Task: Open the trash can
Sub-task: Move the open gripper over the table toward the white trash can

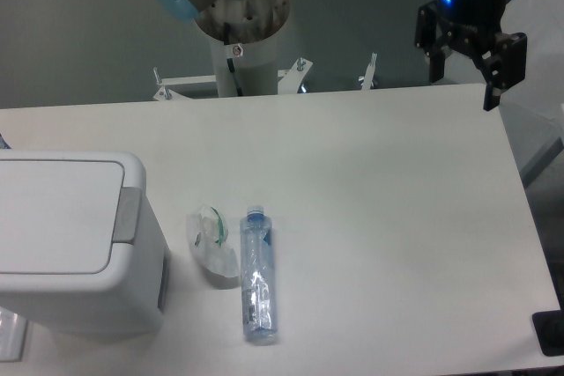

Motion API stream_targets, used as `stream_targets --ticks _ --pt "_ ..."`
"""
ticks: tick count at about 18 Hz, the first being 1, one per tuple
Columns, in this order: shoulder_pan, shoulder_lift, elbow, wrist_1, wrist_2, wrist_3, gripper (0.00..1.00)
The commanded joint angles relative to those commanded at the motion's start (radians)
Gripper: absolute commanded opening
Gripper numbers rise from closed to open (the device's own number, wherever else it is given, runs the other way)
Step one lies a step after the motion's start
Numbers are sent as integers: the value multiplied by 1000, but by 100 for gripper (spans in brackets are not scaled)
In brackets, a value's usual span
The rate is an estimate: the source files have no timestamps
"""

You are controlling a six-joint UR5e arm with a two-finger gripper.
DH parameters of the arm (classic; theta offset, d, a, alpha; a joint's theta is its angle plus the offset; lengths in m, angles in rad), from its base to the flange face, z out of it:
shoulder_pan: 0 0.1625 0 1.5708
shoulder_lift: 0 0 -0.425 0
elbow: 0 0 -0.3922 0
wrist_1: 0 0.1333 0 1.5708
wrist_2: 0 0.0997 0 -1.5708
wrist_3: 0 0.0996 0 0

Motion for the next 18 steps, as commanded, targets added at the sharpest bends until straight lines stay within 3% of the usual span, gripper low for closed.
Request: stream_targets --ticks 5,11,18 --pt "-40 0 8 -2 8 -95 100" --pt "-205 -27 5 2 -29 -590 100" --pt "-320 -43 -3 60 -136 -1059 100"
